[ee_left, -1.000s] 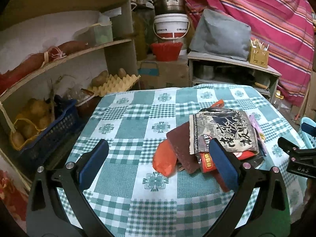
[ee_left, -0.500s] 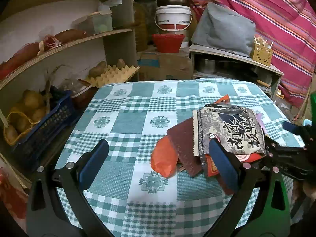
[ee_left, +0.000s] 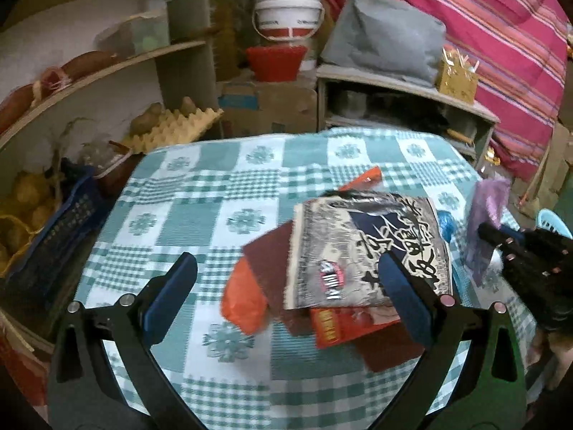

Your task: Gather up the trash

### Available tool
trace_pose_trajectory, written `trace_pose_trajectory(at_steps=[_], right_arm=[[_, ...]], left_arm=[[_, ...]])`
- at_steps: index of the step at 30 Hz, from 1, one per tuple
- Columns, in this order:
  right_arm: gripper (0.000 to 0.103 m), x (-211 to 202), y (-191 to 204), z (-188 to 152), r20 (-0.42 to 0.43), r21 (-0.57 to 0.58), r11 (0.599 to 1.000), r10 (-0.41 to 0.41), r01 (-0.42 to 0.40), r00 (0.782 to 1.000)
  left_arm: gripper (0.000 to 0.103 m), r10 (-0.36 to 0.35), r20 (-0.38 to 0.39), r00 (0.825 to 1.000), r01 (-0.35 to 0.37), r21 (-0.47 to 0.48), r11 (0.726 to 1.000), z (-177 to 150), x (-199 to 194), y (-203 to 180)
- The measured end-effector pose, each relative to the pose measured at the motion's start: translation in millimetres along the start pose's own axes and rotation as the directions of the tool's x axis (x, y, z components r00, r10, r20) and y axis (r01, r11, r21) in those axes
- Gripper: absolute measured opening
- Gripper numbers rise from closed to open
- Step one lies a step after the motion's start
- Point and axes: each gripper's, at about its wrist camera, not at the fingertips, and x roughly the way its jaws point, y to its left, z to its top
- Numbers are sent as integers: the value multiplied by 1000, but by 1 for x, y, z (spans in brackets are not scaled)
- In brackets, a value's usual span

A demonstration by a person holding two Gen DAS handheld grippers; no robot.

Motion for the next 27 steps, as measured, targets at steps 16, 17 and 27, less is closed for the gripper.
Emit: trace_pose_trajectory(at_steps=[16, 17, 27], right_arm=[[9, -11, -36, -6, 10, 82, 996, 29, -30, 1000], [9, -12, -37, -6, 13, 84, 996, 30, -31, 999], [9, -29, -45, -5, 53, 104, 994, 36, -41, 998]], left_arm=[[3, -134, -109, 985, 138, 27, 990, -9, 29, -19], [0, -133, -106, 985, 137, 30, 990, -9, 27, -19], [0, -92, -43, 995, 92, -20, 996, -2, -8, 2]])
